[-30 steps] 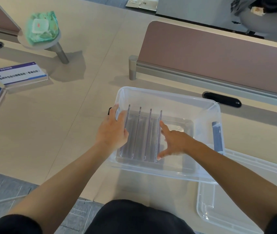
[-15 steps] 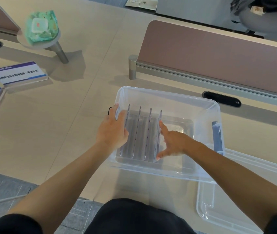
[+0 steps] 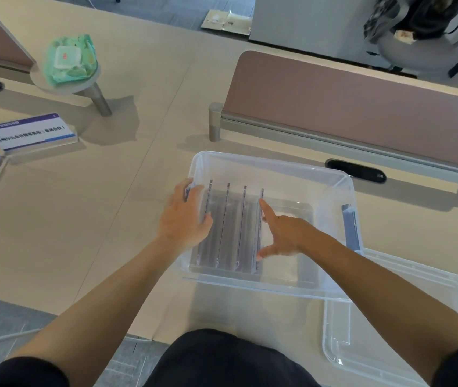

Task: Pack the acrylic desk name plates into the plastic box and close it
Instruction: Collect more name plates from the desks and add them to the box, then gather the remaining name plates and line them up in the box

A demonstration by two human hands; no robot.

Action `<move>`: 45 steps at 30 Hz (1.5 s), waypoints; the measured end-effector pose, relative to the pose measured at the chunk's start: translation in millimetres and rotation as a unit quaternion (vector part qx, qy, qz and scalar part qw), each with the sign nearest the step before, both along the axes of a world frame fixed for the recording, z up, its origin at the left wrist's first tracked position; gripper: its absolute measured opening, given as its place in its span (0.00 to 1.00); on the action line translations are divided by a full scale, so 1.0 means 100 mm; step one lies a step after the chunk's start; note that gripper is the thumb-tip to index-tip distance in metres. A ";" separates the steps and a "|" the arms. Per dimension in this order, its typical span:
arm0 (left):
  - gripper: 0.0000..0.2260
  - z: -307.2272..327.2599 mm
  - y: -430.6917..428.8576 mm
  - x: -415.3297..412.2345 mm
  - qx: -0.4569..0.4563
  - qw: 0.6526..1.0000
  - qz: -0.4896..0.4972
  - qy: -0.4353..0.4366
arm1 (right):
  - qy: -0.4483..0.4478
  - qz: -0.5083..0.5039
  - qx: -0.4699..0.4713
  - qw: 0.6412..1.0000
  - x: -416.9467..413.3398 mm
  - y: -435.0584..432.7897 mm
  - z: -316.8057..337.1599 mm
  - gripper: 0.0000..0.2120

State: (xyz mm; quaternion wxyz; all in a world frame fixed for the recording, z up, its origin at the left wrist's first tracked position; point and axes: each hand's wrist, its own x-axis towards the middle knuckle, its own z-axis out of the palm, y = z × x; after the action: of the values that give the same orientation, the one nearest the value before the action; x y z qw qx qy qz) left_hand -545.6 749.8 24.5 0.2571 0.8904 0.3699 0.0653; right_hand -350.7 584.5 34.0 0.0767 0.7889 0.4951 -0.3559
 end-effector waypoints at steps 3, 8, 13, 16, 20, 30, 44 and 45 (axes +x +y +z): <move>0.27 0.10 0.04 -0.13 -0.073 0.993 0.051 -0.073 | -0.057 -0.016 0.061 0.996 0.01 0.08 0.33 0.39; 0.18 0.25 0.36 -0.49 -0.153 0.967 0.145 -0.142 | -0.055 -0.031 0.150 0.987 -0.28 0.30 0.88 0.15; 0.03 0.44 0.51 -1.01 -0.177 0.955 0.184 -0.149 | -0.008 0.033 0.182 0.983 -0.77 0.79 1.24 0.16; 0.05 0.57 0.52 -1.35 -0.191 0.937 0.236 -0.173 | 0.022 0.093 0.197 0.976 -1.08 1.10 1.31 0.17; 0.04 0.77 0.50 -1.83 -0.158 0.928 0.295 -0.162 | 0.067 0.142 0.221 0.963 -1.45 1.49 1.29 0.15; 0.05 0.89 0.70 -2.85 -0.179 0.869 0.415 -0.199 | 0.050 0.235 0.221 0.945 -2.11 2.31 1.14 0.18; 0.05 -0.08 2.48 -4.18 -0.241 0.808 0.471 -0.258 | 0.030 0.222 0.154 0.962 -3.67 3.97 0.61 0.15; 0.06 -0.14 2.59 -4.26 -0.243 0.805 0.476 -0.257 | 0.032 0.208 0.146 0.967 -3.75 4.09 0.54 0.15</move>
State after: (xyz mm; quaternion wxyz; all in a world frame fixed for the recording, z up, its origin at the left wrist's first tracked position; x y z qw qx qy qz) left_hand -971.1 1008.4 10.6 0.4878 0.4614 0.6714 0.3138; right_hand -726.2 993.3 87.5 0.0174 0.6590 0.6973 -0.2814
